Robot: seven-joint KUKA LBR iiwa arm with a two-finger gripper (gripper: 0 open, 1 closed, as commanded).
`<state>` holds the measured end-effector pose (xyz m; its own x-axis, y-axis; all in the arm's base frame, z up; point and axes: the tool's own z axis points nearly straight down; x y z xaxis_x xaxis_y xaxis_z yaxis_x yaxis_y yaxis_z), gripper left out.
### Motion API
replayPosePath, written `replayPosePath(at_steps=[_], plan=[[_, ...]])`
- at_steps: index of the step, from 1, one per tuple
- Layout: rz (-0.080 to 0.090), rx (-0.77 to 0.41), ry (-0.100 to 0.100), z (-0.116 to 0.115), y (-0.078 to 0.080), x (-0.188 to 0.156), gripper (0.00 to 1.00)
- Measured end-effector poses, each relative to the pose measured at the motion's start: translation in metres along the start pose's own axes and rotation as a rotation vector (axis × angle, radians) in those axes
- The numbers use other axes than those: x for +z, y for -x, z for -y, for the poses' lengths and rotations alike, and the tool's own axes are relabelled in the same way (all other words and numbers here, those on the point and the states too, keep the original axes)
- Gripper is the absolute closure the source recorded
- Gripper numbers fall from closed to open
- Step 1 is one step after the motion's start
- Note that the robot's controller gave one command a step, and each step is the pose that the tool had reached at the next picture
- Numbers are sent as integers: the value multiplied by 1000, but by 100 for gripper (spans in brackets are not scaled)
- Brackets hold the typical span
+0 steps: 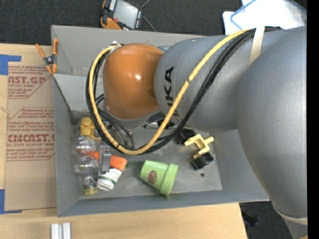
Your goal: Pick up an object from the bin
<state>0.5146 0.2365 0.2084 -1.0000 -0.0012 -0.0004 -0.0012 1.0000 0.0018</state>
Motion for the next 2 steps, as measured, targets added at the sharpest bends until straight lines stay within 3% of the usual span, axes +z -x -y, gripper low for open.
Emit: replayPosePath(at_steps=[1, 2], plan=[[0, 0, 0, 0, 0, 0, 0], [0, -362, 1, -1, -26, 67, 0]])
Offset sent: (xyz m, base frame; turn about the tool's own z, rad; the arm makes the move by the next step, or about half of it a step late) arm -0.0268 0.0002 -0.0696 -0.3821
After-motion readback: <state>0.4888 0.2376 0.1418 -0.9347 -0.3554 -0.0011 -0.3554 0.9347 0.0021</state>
